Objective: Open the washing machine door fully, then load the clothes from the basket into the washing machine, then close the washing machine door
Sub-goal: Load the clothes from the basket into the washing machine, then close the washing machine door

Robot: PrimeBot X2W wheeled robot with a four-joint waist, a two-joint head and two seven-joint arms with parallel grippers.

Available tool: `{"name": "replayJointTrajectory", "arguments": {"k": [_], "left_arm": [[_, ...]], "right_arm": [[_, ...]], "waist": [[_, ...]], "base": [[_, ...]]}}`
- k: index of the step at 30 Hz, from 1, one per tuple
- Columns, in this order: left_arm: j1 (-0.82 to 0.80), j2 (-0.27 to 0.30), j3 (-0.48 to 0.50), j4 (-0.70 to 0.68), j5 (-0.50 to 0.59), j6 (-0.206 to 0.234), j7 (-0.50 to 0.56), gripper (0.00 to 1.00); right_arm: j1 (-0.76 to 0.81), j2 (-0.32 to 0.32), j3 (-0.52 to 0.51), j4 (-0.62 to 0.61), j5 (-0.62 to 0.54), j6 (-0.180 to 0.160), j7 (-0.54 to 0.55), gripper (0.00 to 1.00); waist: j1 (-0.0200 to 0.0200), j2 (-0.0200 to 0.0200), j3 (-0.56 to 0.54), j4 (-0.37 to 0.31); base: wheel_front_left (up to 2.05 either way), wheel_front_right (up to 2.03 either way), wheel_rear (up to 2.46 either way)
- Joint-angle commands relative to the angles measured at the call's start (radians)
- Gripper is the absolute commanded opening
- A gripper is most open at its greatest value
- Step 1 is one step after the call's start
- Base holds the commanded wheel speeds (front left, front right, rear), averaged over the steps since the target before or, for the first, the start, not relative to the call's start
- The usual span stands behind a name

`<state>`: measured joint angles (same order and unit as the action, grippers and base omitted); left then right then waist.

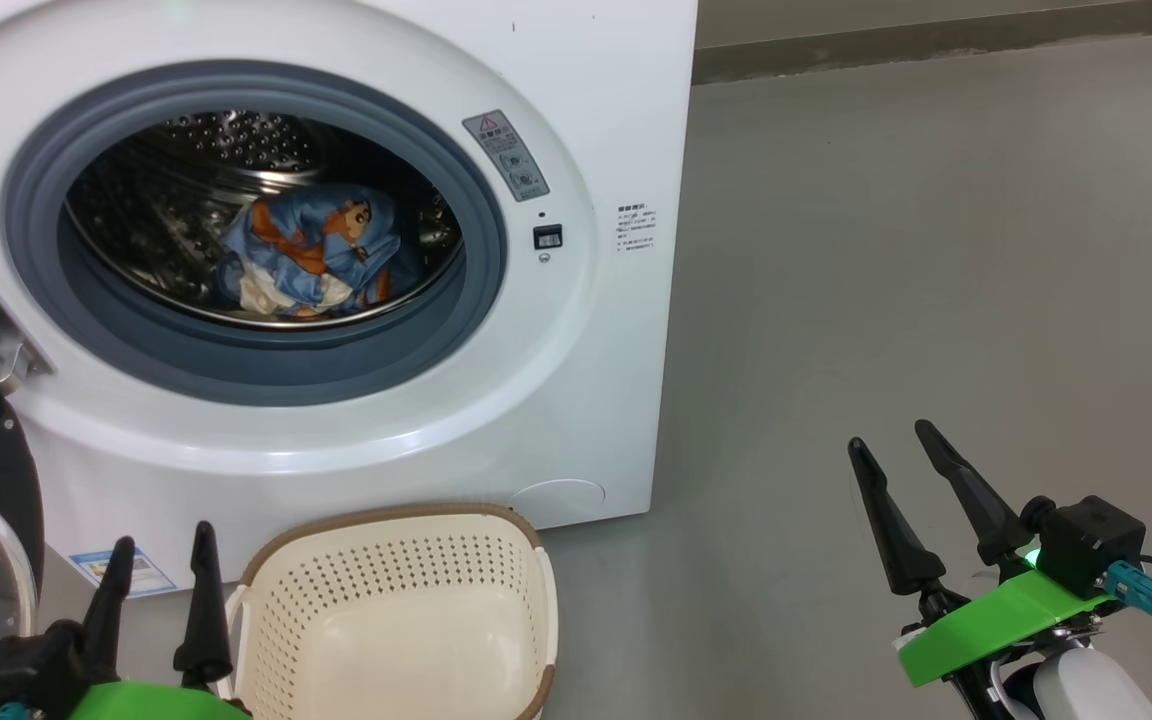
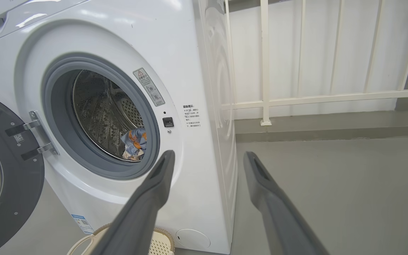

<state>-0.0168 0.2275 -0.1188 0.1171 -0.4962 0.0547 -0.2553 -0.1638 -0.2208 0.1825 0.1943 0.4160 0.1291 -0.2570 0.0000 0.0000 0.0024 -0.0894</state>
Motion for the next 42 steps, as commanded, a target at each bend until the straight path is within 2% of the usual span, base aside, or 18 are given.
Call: {"name": "replayJointTrajectory", "arguments": {"k": [1, 27, 42], "left_arm": [[-0.017, 0.018, 0.04, -0.016, 0.013, -0.004, -0.006, 1.0], [-0.027, 0.003, 0.063, -0.002, 0.023, -0.027, -0.006, 1.0], [-0.024, -0.009, 0.073, -0.002, 0.035, -0.037, -0.006, 1.0]], "right_arm": [[-0.011, -0.011, 0.022, -0.024, 0.007, 0.002, -0.005, 1.0], [-0.019, -0.008, 0.022, -0.017, 0.008, 0.002, -0.005, 1.0], [-0.018, -0.007, 0.02, -0.015, 0.008, 0.002, -0.005, 1.0]], "waist": [[0.0, 0.0, 0.0, 0.0], [0.0, 0.0, 0.006, 0.003], [0.0, 0.0, 0.005, 0.004]], "base": [[0.0, 0.0, 0.0], [-0.03, 0.03, 0.0], [-1.16, 1.16, 0.0]]}}
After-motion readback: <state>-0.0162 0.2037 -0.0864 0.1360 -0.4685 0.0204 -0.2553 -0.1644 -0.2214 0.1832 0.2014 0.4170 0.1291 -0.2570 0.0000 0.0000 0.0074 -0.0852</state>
